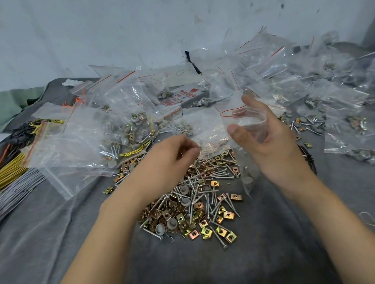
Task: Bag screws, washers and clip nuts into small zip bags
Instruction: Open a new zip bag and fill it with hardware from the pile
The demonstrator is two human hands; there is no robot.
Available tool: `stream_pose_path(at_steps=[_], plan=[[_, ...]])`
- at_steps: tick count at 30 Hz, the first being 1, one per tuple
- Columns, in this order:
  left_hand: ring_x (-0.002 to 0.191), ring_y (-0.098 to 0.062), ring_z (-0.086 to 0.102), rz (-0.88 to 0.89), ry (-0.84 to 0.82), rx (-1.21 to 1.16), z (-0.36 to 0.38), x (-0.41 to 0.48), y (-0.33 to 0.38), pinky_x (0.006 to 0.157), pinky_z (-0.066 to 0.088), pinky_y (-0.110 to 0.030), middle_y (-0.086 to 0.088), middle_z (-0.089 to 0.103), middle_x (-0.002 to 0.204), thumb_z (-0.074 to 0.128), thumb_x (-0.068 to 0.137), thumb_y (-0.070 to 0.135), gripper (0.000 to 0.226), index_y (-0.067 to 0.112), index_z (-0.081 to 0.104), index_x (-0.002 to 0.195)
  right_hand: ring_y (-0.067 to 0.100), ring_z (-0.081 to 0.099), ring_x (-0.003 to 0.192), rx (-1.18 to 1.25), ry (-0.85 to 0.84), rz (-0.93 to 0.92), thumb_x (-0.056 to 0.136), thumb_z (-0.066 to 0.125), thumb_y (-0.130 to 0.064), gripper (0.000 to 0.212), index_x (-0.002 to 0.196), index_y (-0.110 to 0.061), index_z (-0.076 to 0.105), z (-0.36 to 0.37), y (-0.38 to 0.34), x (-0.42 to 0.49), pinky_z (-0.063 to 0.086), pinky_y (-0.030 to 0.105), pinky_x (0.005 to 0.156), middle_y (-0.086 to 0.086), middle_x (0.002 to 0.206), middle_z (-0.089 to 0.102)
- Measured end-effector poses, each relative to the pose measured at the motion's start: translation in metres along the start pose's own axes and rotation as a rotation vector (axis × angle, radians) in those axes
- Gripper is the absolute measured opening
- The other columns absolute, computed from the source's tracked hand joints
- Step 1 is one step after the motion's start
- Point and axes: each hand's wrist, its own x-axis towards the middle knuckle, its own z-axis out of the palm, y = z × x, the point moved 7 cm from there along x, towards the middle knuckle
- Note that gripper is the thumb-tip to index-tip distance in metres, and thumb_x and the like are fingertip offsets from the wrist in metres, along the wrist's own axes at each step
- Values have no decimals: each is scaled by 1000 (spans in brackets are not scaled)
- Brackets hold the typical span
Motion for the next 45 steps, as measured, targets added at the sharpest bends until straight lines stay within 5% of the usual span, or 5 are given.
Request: stream_pose_path(at_steps=[4, 14, 30, 39, 45], plan=[[71, -4, 57, -28, 123, -313, -14, 3, 4, 64, 47, -19, 5, 65, 87, 49, 102, 28, 16, 29, 64, 107, -2, 54, 128, -59, -32, 0, 83, 66, -65, 75, 149, -44, 39, 4, 2, 0, 41, 27, 110, -40, 128, 54], [83, 0, 57, 116, 286, -327, -41, 4, 33, 69, 45, -12, 15, 62, 95, 56, 99, 13, 28, 37, 64, 111, -34, 37, 110, -209, -64, -79, 89, 64, -60, 72, 152, -38, 37, 18, 0, -5, 26, -8, 85, -61, 114, 39], [93, 6, 60, 126, 313, -211, -40, 9, 38, 74, 43, -5, 16, 66, 100, 56, 100, 25, 20, 34, 63, 116, -35, 34, 112, -236, -58, -64, 92, 66, -53, 68, 151, -36, 38, 19, 0, -6, 24, -8, 87, -59, 112, 39], [92, -2, 61, -107, -327, 214, 3, -2, -5, 82, 48, -25, 16, 63, 102, 55, 99, 34, 22, 36, 63, 120, -35, 35, 113, -188, -13, -46, 88, 63, -58, 71, 151, -39, 38, 4, -1, -3, 24, -9, 87, -55, 114, 46], [92, -11, 56, -138, -285, 391, 9, -1, -10, 78, 40, -24, 6, 64, 111, 56, 99, 32, 24, 24, 63, 120, -27, 39, 122, -150, 11, -33, 86, 62, -64, 72, 150, -42, 39, -2, -3, -1, 29, -5, 94, -49, 124, 49]])
